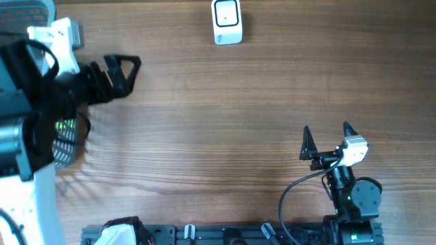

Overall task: Scan the item barcode
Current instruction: 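Swing the left gripper left and reach down into the grey basket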

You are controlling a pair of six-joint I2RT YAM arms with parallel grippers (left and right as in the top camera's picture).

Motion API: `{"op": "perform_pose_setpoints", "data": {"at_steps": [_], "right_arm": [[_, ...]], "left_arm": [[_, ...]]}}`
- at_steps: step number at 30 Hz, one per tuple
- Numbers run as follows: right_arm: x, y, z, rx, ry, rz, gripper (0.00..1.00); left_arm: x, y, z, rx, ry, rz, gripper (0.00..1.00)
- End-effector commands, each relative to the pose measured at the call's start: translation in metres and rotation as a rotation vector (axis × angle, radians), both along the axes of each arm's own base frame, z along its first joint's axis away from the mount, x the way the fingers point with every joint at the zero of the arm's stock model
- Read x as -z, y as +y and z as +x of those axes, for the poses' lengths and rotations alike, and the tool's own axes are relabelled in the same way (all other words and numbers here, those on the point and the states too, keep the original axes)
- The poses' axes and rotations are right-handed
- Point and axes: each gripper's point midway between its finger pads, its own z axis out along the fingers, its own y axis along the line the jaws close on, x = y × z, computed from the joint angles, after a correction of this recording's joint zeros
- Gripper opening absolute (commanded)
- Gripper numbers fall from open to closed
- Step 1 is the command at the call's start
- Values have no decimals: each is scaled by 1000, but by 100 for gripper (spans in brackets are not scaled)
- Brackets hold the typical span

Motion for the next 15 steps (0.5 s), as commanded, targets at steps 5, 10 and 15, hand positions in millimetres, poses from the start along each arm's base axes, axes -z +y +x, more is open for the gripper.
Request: {"op": "perform_pose_setpoints", "data": {"at_steps": [5,10,15], "right_arm": [[0,-3,1,15,-1,-9,100],[0,-3,1,15,-1,-9,100],[0,-3,1,15,-1,-9,100]], "left_arm": [[-6,119,32,-544,-42,163,100],[-23,194,25,-780,-112,220,100],[1,277,6,-960,-26,296,100]]}}
